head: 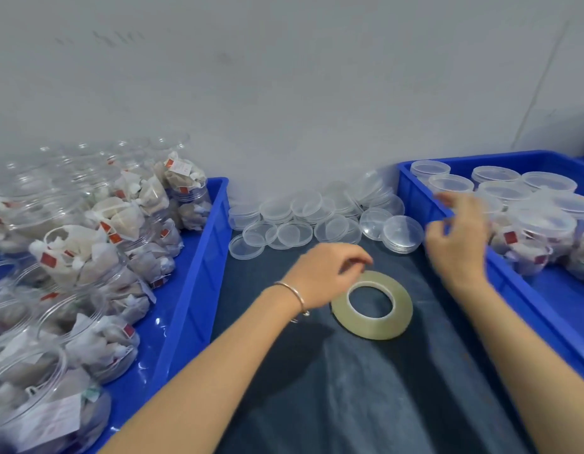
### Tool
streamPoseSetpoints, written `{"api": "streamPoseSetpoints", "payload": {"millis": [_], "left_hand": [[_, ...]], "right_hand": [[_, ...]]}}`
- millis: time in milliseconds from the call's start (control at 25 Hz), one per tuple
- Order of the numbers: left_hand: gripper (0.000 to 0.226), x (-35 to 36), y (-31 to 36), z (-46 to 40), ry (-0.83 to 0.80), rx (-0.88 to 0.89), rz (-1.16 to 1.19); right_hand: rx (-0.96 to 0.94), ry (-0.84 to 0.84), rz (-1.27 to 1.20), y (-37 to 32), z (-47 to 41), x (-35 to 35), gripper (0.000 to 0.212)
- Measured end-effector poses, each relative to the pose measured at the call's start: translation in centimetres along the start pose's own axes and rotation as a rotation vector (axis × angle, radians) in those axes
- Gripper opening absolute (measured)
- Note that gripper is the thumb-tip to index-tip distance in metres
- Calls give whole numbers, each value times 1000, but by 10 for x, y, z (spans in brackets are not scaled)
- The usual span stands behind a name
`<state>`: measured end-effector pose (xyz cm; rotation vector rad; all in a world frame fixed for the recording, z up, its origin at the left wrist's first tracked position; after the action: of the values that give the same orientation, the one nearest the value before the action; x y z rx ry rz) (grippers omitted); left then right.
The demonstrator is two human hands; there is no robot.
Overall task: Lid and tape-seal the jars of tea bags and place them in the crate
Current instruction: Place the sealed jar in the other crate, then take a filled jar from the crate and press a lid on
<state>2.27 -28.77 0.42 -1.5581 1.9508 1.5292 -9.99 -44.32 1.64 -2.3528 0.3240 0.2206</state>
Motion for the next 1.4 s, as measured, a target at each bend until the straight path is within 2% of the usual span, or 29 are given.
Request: {"api": "streamPoseSetpoints", "payload": {"millis": [200, 320, 480, 640, 800, 880, 920, 960, 1000, 1080, 1120, 1200, 1320, 1400], "left_hand": [[21, -90, -69, 5, 420, -279, -149], [20, -140, -105, 28, 613, -427, -197], [26, -189, -129, 66, 787, -449, -402], [28, -219, -133, 95, 842, -485, -739], [15, -213, -120, 87, 817, -334, -667], [18, -219, -109, 87, 969, -193, -724], [27, -225, -106, 91, 1070, -172, -806], [40, -232, -106, 95, 1149, -215, -868], [54, -237, -111, 98, 1157, -312, -894], [75, -237, -127, 99, 1032, -525, -859], [77, -235, -134, 98, 974, -572, -828], [69, -234, -139, 97, 994, -535, -795], [51, -241, -138, 99, 1180, -408, -713], [38, -240, -138, 99, 1200, -346, -667]], "right_hand": [[-53, -489, -317, -118, 107, 94, 35], [-12, -644, -430, -176, 150, 123, 33], [-85, -822, -440, -232, 194, 141, 36], [-275, -892, -161, -242, 223, 152, 52], [-354, -864, -93, -241, 224, 153, 65], [-347, -876, -110, -241, 224, 152, 66], [-345, -888, -111, -241, 224, 152, 66], [-347, -899, -108, -241, 224, 152, 66], [-349, -908, -105, -240, 224, 152, 67], [-350, -911, -102, -240, 225, 152, 66], [-351, -913, -101, -240, 225, 152, 66], [-350, -916, -100, -240, 225, 153, 67], [-352, -911, -102, -240, 225, 154, 68], [-353, -906, -105, -241, 226, 155, 68]]}}
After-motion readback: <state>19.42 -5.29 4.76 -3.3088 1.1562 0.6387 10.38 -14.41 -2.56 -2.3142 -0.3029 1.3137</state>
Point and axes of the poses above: each hand's wrist, its own z-axis away from the middle knuckle, its own x-axis out of the palm, y = z × x, the point moved 4 cm from there along -z, towards the middle knuckle, and after that the axes turned 14 degrees about y, right-handed, at the moved point
